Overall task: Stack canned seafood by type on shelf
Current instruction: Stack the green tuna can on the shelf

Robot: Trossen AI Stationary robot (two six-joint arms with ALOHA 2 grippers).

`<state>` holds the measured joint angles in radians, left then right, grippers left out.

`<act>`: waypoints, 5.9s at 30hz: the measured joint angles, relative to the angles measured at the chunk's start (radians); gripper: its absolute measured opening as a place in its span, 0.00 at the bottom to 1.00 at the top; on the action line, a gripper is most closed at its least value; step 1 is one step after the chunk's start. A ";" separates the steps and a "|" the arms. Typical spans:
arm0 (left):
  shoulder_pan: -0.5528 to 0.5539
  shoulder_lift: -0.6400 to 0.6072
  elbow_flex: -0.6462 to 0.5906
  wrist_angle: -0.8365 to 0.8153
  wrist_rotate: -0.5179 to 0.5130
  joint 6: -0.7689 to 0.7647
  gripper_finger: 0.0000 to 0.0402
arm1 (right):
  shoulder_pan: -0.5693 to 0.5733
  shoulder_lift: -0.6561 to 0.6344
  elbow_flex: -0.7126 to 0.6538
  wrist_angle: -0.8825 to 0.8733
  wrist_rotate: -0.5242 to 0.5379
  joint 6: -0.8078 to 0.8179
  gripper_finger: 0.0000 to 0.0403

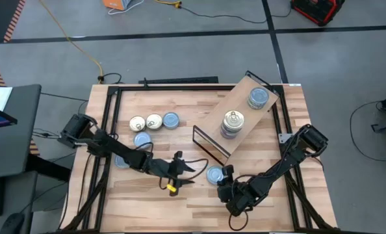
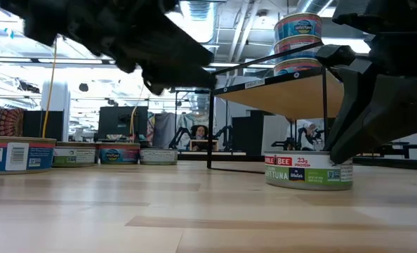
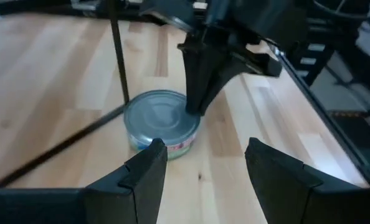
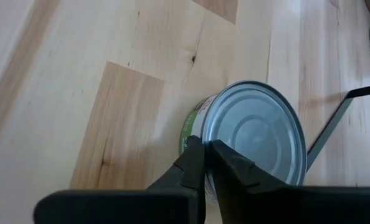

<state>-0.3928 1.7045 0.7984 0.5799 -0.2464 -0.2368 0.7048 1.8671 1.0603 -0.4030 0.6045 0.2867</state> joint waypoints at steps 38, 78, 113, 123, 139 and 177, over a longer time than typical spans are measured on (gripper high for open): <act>0.003 0.080 0.117 -0.122 0.073 -0.161 0.51 | -0.042 -0.161 0.088 -0.168 -0.172 0.427 0.30; 0.081 0.305 0.345 -0.381 0.099 -0.101 0.17 | 0.156 -0.204 0.067 -0.389 0.065 0.818 0.62; 0.071 0.213 0.339 -0.590 -0.145 0.055 0.09 | 0.111 -0.176 0.066 -0.261 0.053 0.681 0.62; 0.027 0.213 0.340 -0.483 -0.256 0.268 0.34 | 0.096 -0.176 0.066 -0.218 0.053 0.657 0.62; 0.066 0.294 0.339 -0.441 -0.177 1.012 0.26 | 0.078 -0.177 0.067 -0.157 0.054 0.621 0.62; -0.122 0.196 0.335 -0.771 -0.391 0.657 0.00 | 0.078 -0.177 0.067 -0.166 0.055 0.624 0.62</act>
<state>-0.5148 1.9008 1.1337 -0.1909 -0.6375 0.4205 0.7830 1.6897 1.1272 -0.5690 0.6594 0.9104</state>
